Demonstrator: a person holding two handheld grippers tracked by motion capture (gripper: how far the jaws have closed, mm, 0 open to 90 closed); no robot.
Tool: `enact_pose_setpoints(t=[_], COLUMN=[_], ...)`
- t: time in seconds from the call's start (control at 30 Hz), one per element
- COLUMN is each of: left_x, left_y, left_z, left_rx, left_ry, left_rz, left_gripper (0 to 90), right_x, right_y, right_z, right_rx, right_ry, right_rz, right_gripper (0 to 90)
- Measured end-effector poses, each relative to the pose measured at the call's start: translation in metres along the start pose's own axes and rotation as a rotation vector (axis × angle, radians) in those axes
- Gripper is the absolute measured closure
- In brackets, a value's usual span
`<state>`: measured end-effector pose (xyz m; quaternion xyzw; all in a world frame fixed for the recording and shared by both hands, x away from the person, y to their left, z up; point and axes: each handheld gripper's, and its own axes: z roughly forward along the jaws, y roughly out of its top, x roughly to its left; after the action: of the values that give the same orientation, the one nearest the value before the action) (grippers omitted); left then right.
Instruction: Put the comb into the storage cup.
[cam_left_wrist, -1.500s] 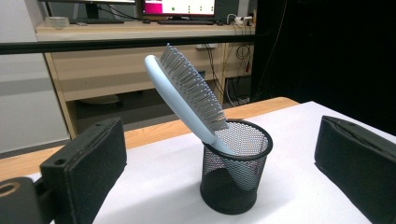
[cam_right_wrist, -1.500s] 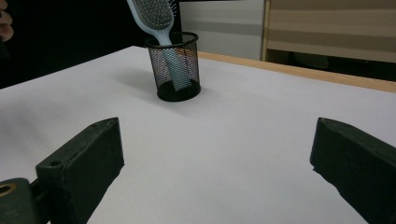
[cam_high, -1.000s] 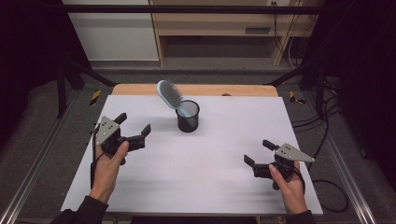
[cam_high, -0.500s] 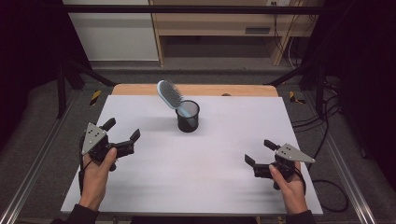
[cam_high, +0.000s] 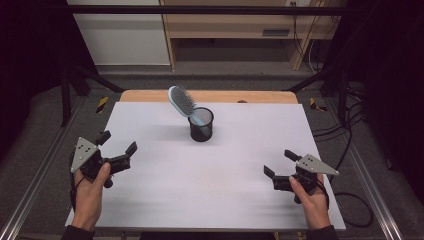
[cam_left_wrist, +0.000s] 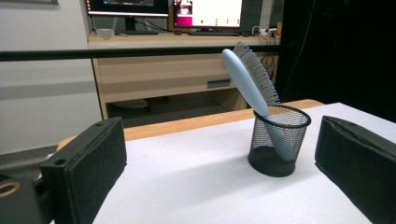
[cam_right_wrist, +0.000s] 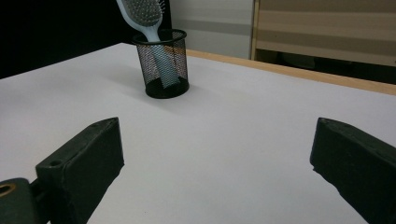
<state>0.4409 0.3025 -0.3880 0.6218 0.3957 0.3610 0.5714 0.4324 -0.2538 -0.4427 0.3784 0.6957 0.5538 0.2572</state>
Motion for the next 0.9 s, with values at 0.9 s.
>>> enact_pose_setpoints(t=[0.9], left_x=[0.016], left_y=[-0.027], left_z=[-0.022], left_rx=[0.004], left_ry=[-0.013], left_rz=[0.022], left_gripper=[2.9], right_x=[0.0], right_y=[-0.004], right_z=[0.0], right_rx=[-0.015], right_ry=[-0.009], right_rz=[-0.042], right_gripper=[3.0])
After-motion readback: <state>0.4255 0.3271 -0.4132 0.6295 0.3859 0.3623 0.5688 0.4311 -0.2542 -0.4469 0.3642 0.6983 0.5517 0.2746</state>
